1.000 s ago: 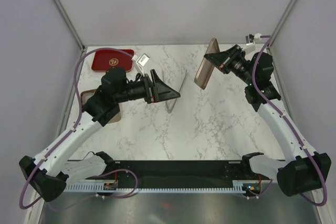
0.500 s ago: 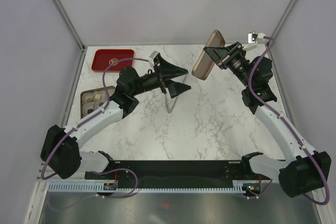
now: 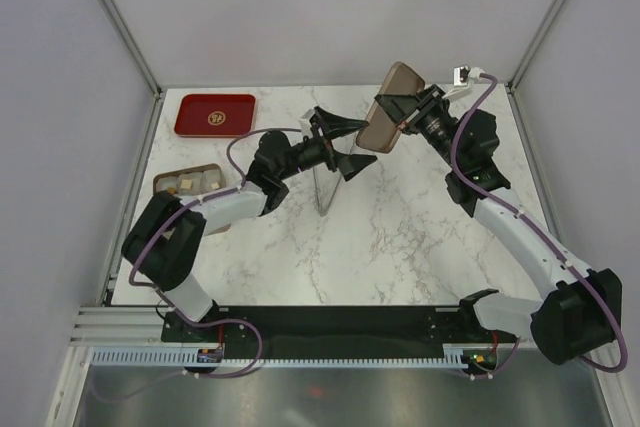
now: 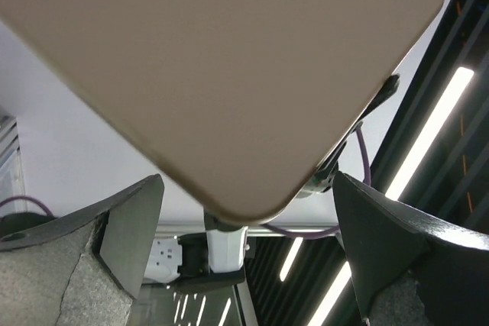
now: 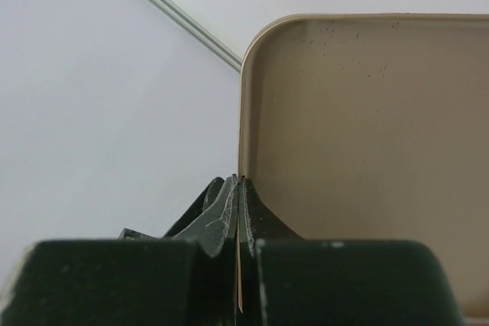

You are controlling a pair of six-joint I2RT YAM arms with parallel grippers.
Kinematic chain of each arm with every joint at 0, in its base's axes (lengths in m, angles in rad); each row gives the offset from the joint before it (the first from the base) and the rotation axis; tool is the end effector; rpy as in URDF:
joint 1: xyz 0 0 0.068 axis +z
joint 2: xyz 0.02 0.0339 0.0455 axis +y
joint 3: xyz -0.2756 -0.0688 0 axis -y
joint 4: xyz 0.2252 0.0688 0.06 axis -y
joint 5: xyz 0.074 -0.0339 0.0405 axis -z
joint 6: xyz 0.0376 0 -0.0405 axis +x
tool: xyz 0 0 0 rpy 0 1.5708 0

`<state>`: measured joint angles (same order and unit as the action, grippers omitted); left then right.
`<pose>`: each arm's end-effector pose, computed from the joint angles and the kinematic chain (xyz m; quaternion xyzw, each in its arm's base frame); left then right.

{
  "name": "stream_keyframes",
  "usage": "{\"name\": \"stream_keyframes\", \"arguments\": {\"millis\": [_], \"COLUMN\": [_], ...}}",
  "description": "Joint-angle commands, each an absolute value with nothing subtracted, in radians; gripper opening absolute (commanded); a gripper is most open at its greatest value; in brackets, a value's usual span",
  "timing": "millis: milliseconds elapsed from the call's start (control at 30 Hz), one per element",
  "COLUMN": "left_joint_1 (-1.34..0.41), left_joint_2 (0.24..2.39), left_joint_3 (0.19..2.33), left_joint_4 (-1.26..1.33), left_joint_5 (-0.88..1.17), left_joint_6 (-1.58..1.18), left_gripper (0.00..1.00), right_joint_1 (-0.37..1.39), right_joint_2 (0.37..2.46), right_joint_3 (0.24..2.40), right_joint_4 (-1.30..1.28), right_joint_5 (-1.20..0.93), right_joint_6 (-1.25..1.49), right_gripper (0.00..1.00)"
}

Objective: Pack the chocolate

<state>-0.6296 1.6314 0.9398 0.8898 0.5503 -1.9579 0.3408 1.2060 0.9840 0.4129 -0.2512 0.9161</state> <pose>0.2732 -0.2234 0.3121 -0.2104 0.6098 -0.7632 0.0380 0.2447 0.0967 0.4009 0.0865 0.6329 0.5144 0.5721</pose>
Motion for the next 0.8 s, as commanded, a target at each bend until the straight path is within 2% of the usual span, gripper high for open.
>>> {"name": "stream_keyframes", "arguments": {"millis": [0, 133, 167, 267, 533, 633, 667, 733, 767], "left_joint_1": [-0.626, -0.624, -0.623, -0.615, -0.606, -0.604, -0.604, -0.604, -0.601], "left_joint_2": [1.679, 1.761, 1.781, 1.828, 1.882, 1.927, 1.936, 1.939, 1.939], "left_joint_3": [0.962, 0.957, 0.953, 0.953, 0.977, 1.009, 1.018, 1.023, 1.025], "left_joint_4": [1.095, 1.236, 1.282, 1.368, 1.399, 1.445, 1.454, 1.456, 1.453], "left_joint_5": [0.479, 0.44, 0.43, 0.411, 0.443, 0.469, 0.474, 0.486, 0.503], "left_joint_6": [-2.213, -2.293, -2.31, -2.348, -2.335, -2.338, -2.339, -2.332, -2.326], "left_gripper": [1.0, 0.95, 0.9, 0.85, 0.83, 0.75, 0.69, 0.63, 0.55], "right_joint_1": [0.364, 0.379, 0.379, 0.379, 0.379, 0.379, 0.379, 0.379, 0.379], "right_joint_2": [1.203, 1.184, 1.164, 1.108, 0.977, 0.945, 0.924, 0.89, 0.879], "right_joint_3": [0.956, 0.888, 0.875, 0.809, 0.626, 0.575, 0.565, 0.531, 0.523], "right_joint_4": [0.525, 0.546, 0.543, 0.531, 0.535, 0.514, 0.5, 0.483, 0.476], "right_joint_5": [-0.215, -0.212, -0.209, -0.189, -0.215, -0.229, -0.232, -0.236, -0.236], "right_joint_6": [0.851, 0.828, 0.819, 0.778, 0.772, 0.765, 0.759, 0.756, 0.752], "right_gripper": [0.0, 0.0, 0.0, 0.0, 0.0, 0.0, 0.0, 0.0, 0.0]}}
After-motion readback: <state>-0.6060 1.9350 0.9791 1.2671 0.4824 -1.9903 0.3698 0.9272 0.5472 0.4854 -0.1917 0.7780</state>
